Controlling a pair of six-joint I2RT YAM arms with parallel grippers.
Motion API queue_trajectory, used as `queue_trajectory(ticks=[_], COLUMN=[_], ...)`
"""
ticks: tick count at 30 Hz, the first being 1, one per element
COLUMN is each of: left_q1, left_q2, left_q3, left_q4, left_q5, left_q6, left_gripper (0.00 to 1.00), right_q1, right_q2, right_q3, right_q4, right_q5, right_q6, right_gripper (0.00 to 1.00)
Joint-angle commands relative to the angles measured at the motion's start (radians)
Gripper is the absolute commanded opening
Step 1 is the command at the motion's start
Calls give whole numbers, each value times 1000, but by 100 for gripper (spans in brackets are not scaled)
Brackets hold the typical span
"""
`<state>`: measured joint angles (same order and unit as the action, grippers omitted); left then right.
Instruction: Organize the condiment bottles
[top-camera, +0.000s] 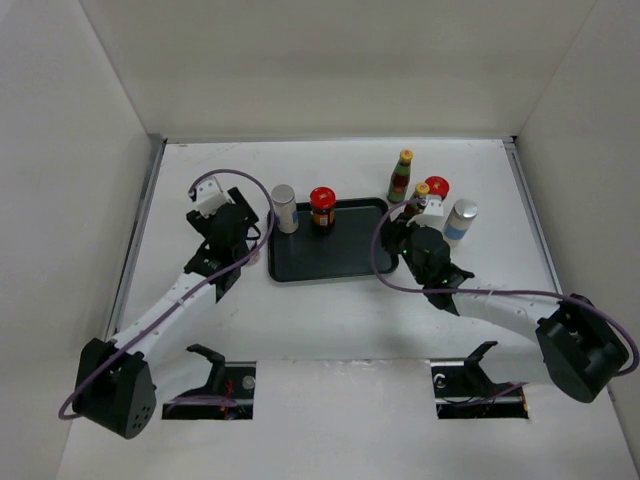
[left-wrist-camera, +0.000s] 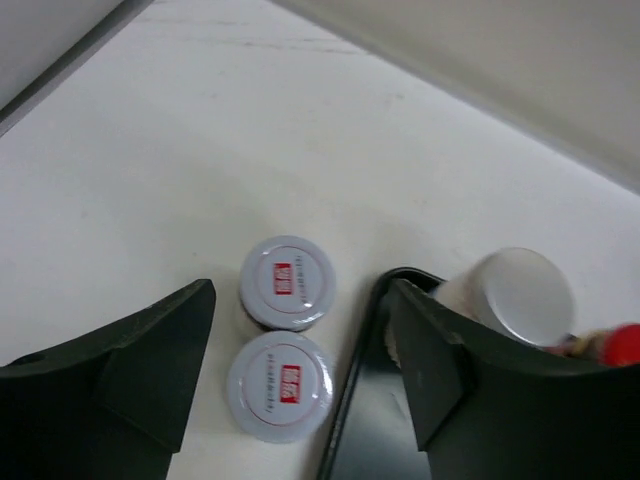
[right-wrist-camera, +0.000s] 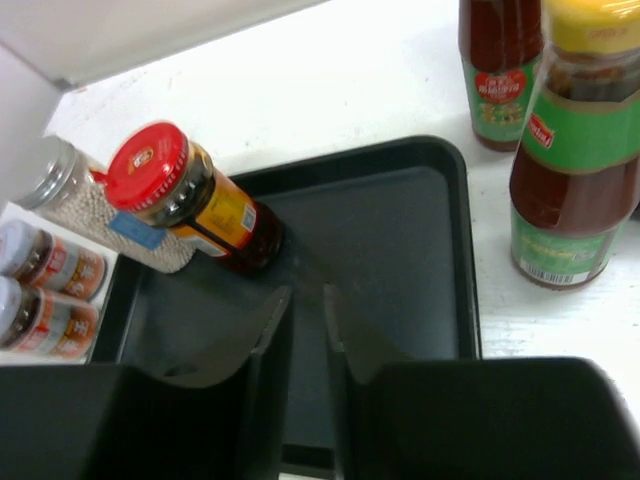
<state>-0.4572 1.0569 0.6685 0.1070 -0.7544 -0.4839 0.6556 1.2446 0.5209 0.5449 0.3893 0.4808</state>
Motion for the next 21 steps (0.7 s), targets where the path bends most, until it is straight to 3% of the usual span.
queue_trajectory(ticks=[1, 3, 9, 21], left_q1=[77, 108, 159, 186], left_q2=[50, 99, 259, 423], left_q3=[-4, 3, 57, 108], left_q4=[-55, -23, 19, 83], left_q5=[29, 58, 101, 164], left_q6=[-87, -108, -107, -96], left_gripper=[67, 66, 79, 80], right_q1=[3, 8, 34, 52], right_q2=[19, 35, 111, 180], right_q3=[50, 62, 114, 157], right_q4=[7, 1, -31, -48], right_q5=[-46, -61, -106, -118], right_q6=[5, 2, -8, -19], right_gripper=[20, 20, 30, 30])
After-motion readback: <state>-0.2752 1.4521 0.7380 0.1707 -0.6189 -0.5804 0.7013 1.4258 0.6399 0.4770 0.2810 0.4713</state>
